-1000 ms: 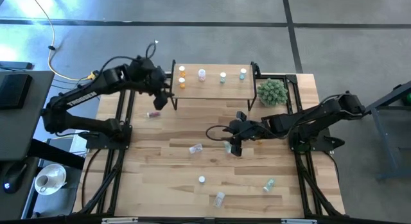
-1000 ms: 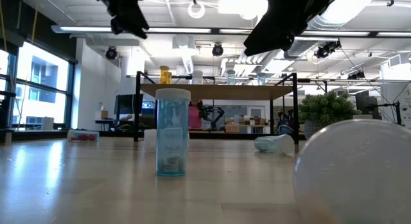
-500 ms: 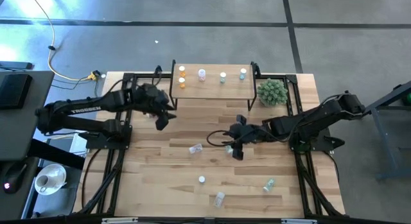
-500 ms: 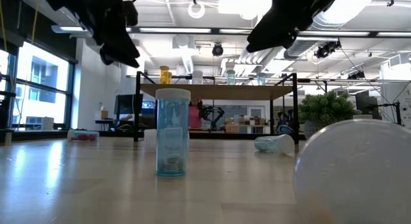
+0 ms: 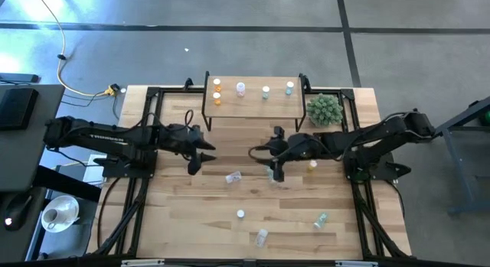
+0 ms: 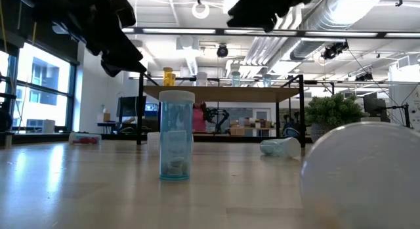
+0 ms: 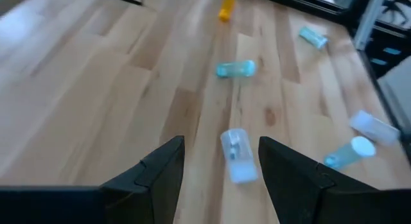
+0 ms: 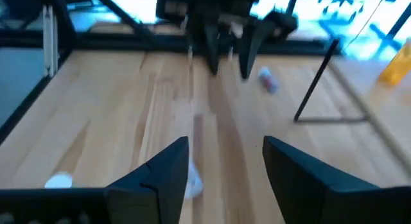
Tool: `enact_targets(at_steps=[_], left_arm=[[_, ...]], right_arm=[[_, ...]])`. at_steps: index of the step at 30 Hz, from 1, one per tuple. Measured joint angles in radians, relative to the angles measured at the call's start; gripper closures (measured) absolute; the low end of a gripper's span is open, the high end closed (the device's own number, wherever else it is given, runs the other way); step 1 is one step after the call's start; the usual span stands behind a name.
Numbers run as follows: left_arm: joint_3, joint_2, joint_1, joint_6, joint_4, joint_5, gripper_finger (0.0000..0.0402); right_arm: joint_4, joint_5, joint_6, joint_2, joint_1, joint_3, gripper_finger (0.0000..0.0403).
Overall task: Pick and place medicine bottles onto shelf by color
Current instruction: Put the top transparent pill bottle on the shelf and aligned with the other transparent pill bottle
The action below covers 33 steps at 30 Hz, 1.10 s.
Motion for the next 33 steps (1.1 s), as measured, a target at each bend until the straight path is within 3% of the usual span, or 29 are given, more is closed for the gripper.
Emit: enact_targets(at_steps=[6,15,23,33], left_arm=[[0.000,0.000,0.007,0.000,0.010,-0.170,0.0211],[0.000,0.000,0.041,-0.007,-0.001,-0.221,0.0211],[0.000,0.000,0.052,-0.057,-0.007,-0.225,0.0211],[0.000,0.001,0.052,-0.058,0.055,-0.238,0.0211]], right_arm=[[-0.031,-0.030,-0.075,0.075,-0.053,0.159,0.0190],[-0.346,-0.147,-0.139,0.275,-0.066,0.411,0.0190],[-0.379,-0.300,-0.220,0.427,-0.065,0.445,0.0190],[-0.266,-0.378,-0.251,0.565,-0.057,0.442,0.0190]])
